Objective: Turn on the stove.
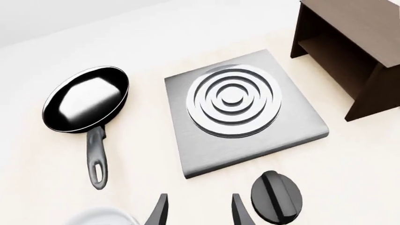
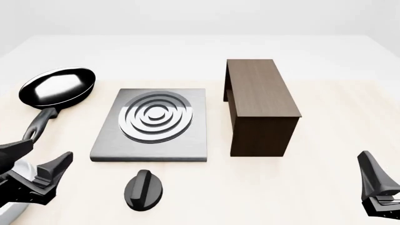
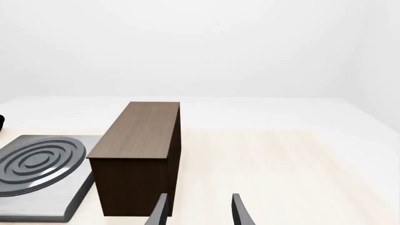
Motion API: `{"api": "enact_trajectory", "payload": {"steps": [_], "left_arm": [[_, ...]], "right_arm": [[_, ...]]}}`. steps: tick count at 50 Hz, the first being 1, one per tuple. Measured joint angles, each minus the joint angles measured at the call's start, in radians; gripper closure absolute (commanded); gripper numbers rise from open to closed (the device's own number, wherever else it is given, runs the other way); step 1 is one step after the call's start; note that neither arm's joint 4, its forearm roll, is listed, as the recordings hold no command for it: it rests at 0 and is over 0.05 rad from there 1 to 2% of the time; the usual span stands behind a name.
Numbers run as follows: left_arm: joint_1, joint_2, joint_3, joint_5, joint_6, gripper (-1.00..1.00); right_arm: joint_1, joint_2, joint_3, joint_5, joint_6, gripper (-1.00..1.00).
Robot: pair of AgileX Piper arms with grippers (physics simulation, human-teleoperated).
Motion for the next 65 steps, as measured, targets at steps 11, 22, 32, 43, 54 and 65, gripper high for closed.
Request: {"api": "enact_trajectory", "payload": {"steps": [11,22,32,43,54,65], "left_arm": [[-0.047,0.212,0.040,-0.133,-0.002,-1.00],[-0.075,0.438,0.064,-0.296,-0.027,-1.00],[-0.095,0.601,0.077,-0.409,-0.051,-1.00],[-0.096,0.689,0.096,-0.477,-0.063,-1.00],[-0.116,0.686,0.122,-0.480,-0.069,-1.00],[-0.145,0.722,0.153,-0.520,-0.076,-1.00]], "right_arm": [[0.000,0.000,0.000,0.000,0.000,-1.00],[0.000,0.000,0.000,0.000,-0.001,-1.00],[0.001,0.000,0.000,0.000,-0.001,-1.00],[0.001,0.000,0.000,0.000,-0.001,-1.00],[0.001,0.000,0.000,0.000,-0.001,-1.00],[0.001,0.000,0.000,0.000,-0.001,-1.00]]}}
